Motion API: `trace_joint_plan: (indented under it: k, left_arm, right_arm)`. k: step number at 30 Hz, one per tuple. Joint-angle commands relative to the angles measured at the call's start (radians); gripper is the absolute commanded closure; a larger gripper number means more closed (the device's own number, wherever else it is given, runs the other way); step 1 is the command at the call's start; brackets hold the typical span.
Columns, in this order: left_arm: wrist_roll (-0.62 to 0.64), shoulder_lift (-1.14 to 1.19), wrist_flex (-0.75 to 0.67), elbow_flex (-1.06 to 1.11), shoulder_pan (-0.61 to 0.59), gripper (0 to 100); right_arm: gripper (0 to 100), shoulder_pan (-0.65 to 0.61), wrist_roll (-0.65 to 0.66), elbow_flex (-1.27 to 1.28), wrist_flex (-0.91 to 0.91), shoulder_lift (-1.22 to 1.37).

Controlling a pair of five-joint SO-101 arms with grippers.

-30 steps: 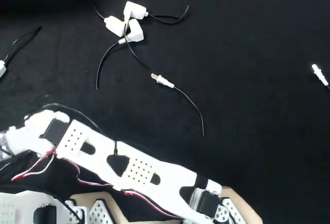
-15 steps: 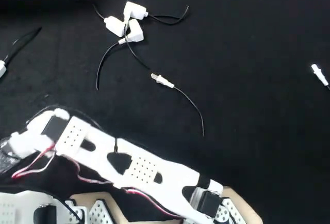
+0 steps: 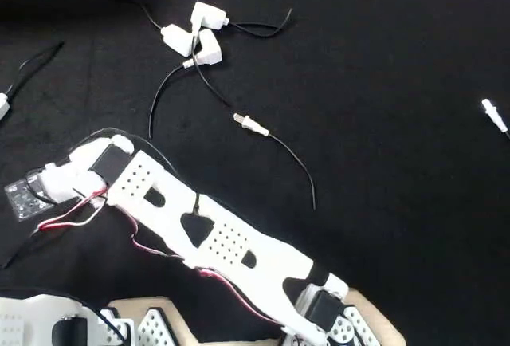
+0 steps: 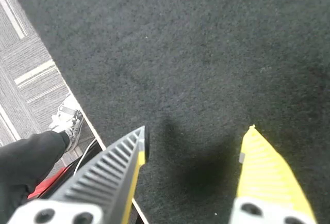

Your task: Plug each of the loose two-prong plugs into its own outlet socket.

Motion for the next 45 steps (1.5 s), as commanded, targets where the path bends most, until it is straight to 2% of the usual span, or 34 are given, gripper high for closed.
trace_joint_plan:
  k: [1,5,9,14,18,26,35,40,45]
  left_arm:
    - [-0.006,-0.041,-0.017,-0.005,-0.001,71]
    - [-0.006,-0.041,-0.017,-0.005,-0.001,71]
    - [-0.005,-0.040,-0.017,-0.004,0.001,71]
    - [-0.005,-0.040,-0.017,0.024,0.001,71]
    - [-0.005,-0.040,-0.017,0.031,0.001,71]
    - [-0.005,-0.040,-0.017,0.028,0.005,71]
    - [-0.005,-0.041,-0.023,0.024,0.007,71]
    - [-0.005,-0.040,-0.089,0.064,0.030,71]
    - [-0.005,-0.041,-0.094,0.082,0.062,71]
  right_arm:
    - [71.2,-0.086,-0.074,-0.054,0.006,-0.071]
    - [71.2,-0.132,-0.126,-0.048,0.009,-0.120]
    - [71.2,-0.121,-0.127,-0.001,-0.052,-0.090]
    - [71.3,-0.037,-0.127,0.090,-0.296,0.007]
    - [71.5,0.028,-0.127,0.096,-0.331,0.024]
    - [71.6,0.138,-0.127,0.101,-0.319,0.025]
    - [71.5,0.293,-0.127,0.094,-0.175,0.027]
    - [71.4,0.353,-0.127,0.093,-0.069,0.024]
    - [71.4,0.367,-0.132,-0.062,0.031,0.022]
